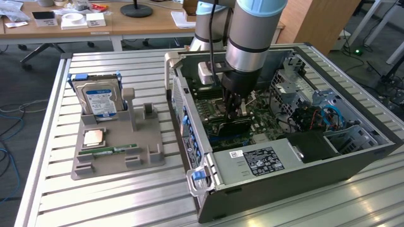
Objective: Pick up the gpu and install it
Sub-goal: 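Press down on the gpu until it lock into place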
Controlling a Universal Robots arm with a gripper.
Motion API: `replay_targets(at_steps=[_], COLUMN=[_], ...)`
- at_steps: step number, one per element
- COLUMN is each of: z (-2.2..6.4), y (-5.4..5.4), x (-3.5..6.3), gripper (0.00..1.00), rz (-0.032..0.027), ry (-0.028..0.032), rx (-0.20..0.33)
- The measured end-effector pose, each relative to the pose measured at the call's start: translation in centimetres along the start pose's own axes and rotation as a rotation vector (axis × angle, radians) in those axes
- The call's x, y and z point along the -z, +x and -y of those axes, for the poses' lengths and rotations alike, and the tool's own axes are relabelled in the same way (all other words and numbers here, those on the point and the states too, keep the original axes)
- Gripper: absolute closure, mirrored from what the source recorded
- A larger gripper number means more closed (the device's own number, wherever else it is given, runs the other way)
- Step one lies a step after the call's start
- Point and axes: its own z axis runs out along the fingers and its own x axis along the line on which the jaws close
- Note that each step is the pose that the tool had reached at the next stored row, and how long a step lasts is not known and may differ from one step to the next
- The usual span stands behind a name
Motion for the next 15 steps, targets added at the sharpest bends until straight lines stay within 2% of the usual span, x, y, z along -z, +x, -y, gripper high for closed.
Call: replay_targets(at_steps=[15], z=[-0.22], y=[0.03], x=[-0.15], gripper=[0.89], rz=[0.0001], ry=[-0.0001], rx=[0.000])
